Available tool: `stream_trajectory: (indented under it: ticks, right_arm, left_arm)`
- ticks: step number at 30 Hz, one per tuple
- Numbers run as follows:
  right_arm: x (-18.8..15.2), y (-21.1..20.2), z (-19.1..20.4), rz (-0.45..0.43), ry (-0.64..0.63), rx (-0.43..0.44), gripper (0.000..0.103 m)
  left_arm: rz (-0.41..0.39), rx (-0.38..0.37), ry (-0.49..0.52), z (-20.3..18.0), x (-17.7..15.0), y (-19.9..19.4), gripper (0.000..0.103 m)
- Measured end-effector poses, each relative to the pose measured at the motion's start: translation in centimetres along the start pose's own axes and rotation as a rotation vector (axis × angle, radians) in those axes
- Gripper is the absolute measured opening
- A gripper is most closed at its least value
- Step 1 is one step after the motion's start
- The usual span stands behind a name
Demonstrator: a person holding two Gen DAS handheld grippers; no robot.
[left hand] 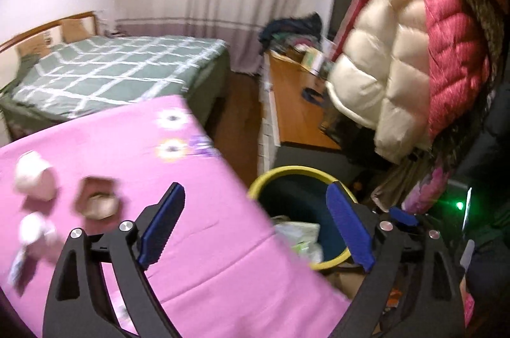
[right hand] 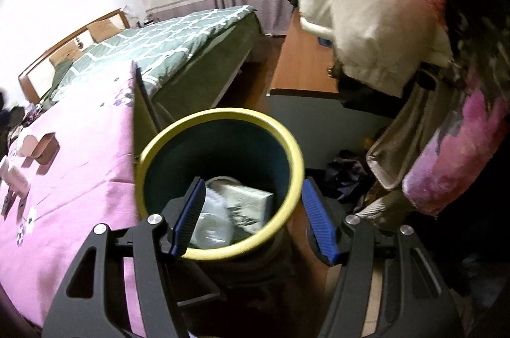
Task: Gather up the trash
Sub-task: 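Carry the green-labelled bottle to the bin and release it with the left tool, then grasp the brown plastic tray by its rim with the right tool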
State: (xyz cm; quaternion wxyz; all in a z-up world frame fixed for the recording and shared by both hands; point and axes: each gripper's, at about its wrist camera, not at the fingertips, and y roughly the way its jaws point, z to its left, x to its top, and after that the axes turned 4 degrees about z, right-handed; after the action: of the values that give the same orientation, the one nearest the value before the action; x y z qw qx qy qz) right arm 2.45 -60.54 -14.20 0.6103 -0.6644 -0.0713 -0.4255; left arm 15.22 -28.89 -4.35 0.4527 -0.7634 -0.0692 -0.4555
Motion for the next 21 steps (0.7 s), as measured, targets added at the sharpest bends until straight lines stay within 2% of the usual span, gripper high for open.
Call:
stream_trajectory:
  ticks: [8,14,18,21]
  right_arm:
    - [0.6,0.2,6.3,0.008,-0.103,0.081,0.06]
    - [0.8,0.2,15.1,0.023,-0.25,0.214,0.06]
    - [0.7,-0.1,21.7,0.034,-0.347,0.33,0.06]
    - [1.1,-0.2,25.9,0.024,-0.399,0.362,0.06]
  left_arm:
    - [-0.087,0.202,-0.222,11.3,-5.2,-9.4,0.092]
    - [-0.13,0.392,-0.341,18.3,-9.4,-15.7,0.092]
    - [-0.157,0.452,-0.414,21.6,-11.6,-18.6,0.092]
    - [-0.162,0.464,-0.448,23.2,-12.7,-19.6,0.092]
